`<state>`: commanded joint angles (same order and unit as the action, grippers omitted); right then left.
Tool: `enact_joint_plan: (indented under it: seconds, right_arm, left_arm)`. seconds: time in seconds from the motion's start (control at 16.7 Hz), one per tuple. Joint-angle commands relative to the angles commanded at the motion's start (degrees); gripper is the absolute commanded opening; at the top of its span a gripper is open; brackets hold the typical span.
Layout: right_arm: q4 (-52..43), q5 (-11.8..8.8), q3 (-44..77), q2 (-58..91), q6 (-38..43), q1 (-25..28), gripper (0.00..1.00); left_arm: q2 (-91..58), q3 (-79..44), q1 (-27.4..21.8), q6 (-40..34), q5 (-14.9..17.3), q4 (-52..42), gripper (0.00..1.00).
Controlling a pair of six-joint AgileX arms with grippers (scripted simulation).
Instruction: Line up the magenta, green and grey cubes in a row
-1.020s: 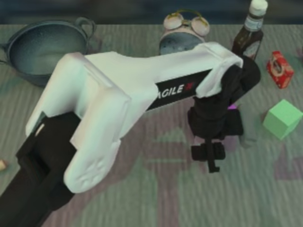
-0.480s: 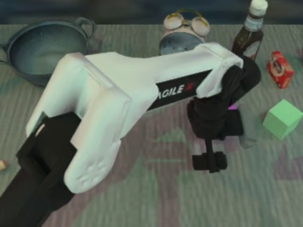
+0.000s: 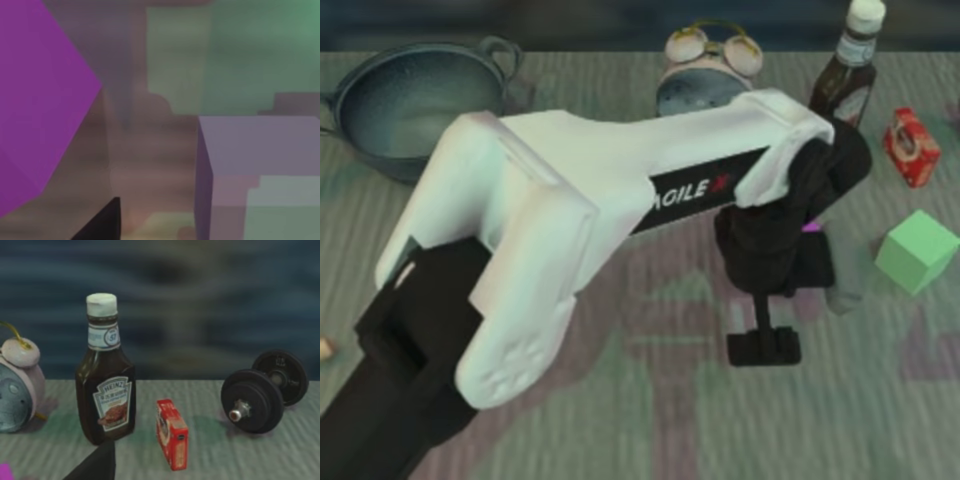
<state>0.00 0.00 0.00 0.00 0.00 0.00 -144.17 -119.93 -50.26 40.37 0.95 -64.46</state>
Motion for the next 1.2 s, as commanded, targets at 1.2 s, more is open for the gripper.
enact_joint_plan:
  seconds: [1.2]
  right_arm:
    - [-8.72,0.13,13.65,14.28,-4.46,0.72,1.00]
  left_arm:
    - [18.32,3.46,8.29,-4.94,-0.64,-4.84,1.00]
